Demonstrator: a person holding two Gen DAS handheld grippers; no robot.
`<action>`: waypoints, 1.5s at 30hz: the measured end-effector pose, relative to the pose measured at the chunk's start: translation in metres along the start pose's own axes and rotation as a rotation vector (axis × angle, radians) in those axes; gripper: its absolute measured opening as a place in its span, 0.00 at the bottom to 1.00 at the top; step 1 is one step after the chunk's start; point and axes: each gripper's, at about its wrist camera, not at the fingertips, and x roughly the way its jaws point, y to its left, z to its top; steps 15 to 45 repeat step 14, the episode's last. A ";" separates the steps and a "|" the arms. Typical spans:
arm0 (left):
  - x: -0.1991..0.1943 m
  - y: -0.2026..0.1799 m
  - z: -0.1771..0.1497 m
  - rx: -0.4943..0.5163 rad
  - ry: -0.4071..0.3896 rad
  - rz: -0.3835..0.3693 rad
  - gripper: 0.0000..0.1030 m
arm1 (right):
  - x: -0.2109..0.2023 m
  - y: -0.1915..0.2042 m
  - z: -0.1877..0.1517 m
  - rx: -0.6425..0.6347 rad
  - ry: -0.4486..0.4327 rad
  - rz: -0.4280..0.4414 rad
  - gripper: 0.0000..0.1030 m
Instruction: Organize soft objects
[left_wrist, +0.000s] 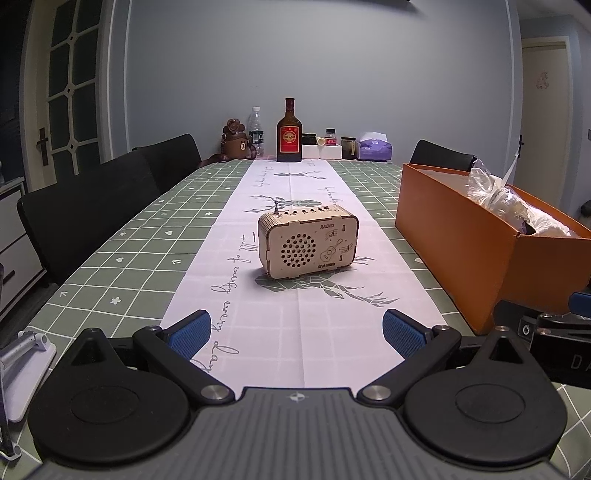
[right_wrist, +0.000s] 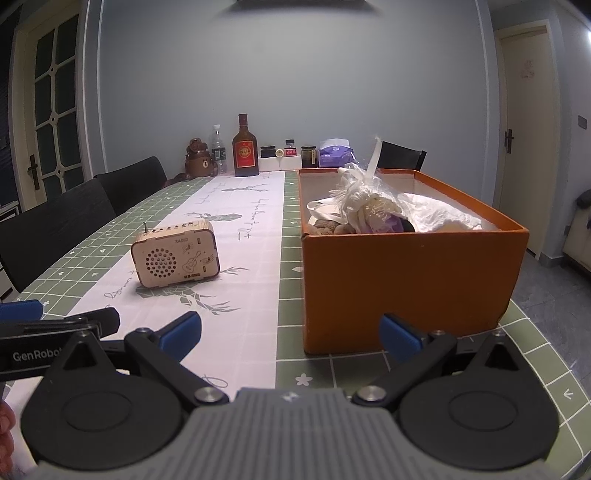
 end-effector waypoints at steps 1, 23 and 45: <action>0.000 0.000 0.000 0.000 0.000 0.001 1.00 | 0.000 0.000 0.000 0.000 0.001 0.001 0.97; 0.000 0.001 0.001 0.011 0.000 0.005 1.00 | 0.002 0.001 0.001 0.000 0.005 0.004 0.97; 0.000 0.001 0.001 0.011 0.000 0.005 1.00 | 0.002 0.001 0.001 0.000 0.005 0.004 0.97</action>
